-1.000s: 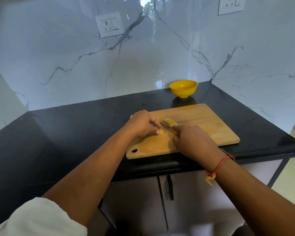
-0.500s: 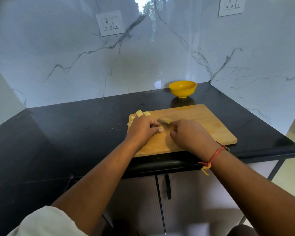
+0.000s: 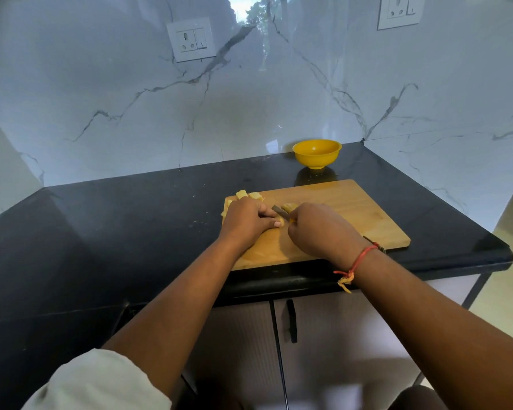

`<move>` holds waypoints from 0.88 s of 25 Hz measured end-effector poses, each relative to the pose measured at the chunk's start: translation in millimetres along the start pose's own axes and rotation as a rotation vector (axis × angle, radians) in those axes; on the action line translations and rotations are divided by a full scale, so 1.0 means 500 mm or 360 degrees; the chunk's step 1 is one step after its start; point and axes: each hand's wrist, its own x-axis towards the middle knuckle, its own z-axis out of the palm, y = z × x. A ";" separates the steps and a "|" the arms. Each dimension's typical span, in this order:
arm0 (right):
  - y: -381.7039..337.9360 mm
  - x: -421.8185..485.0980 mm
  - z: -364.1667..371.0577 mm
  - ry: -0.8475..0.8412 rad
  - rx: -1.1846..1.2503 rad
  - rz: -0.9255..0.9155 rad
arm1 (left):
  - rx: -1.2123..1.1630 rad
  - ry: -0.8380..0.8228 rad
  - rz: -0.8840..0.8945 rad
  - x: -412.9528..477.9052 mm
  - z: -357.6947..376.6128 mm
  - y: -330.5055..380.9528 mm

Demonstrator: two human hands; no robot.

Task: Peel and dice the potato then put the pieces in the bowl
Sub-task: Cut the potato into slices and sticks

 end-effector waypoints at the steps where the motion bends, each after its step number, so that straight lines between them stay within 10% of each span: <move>1: -0.002 -0.003 0.000 -0.0007 0.0010 0.0007 | -0.0007 0.0002 0.0006 0.001 0.001 -0.001; 17: 0.023 -0.145 -0.042 -0.0335 -0.0102 -0.0040 | 0.0025 -0.0045 -0.0007 0.011 -0.003 -0.006; 22: 0.058 -0.161 -0.037 0.0172 -0.0038 -0.0066 | 0.0052 -0.0116 -0.0010 0.016 -0.008 -0.005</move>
